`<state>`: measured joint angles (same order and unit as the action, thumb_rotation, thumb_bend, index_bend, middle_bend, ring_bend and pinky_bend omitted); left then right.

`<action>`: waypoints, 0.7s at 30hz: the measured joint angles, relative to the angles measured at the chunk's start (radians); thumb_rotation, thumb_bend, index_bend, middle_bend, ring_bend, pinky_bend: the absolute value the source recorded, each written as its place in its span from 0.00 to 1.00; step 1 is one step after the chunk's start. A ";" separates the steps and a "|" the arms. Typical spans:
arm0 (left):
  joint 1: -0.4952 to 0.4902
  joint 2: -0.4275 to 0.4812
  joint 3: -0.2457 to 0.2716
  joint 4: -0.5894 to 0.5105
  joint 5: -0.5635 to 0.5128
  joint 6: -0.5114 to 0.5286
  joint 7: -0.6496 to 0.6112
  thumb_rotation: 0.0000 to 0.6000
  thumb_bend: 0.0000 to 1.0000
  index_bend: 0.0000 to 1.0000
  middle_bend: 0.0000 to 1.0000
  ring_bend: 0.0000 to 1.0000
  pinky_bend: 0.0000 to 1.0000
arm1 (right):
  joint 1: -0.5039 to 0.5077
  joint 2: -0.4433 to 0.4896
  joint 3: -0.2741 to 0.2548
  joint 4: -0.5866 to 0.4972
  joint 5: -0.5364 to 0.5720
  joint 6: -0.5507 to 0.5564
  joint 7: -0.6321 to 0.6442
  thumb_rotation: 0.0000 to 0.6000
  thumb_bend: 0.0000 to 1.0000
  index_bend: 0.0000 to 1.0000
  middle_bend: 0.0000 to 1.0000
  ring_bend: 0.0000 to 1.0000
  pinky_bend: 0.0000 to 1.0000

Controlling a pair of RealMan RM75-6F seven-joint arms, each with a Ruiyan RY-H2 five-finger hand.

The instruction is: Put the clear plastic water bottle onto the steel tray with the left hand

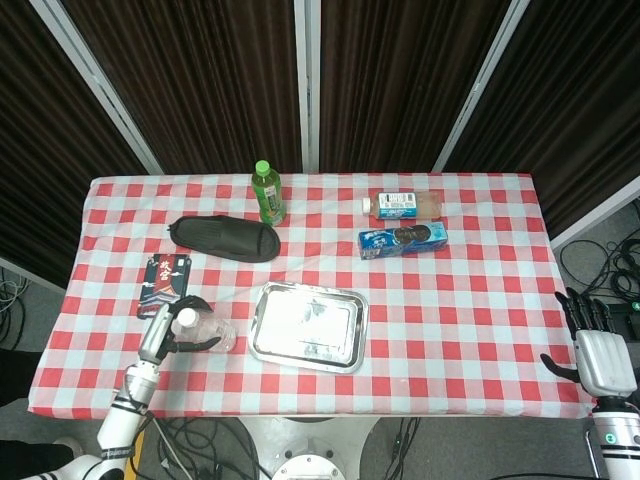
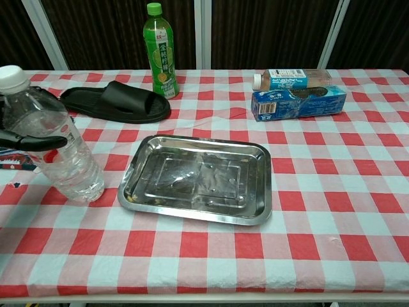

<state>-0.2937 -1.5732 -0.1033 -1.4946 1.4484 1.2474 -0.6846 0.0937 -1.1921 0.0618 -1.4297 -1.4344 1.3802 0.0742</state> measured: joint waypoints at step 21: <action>-0.208 0.124 -0.297 -0.139 -0.095 -0.091 0.093 1.00 0.23 0.66 0.70 0.54 0.53 | -0.007 0.009 0.004 -0.003 -0.008 0.023 0.018 1.00 0.10 0.00 0.00 0.00 0.00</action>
<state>-0.5015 -1.4492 -0.4008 -1.6340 1.3531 1.1562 -0.5917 0.0870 -1.1832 0.0663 -1.4328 -1.4426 1.4028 0.0923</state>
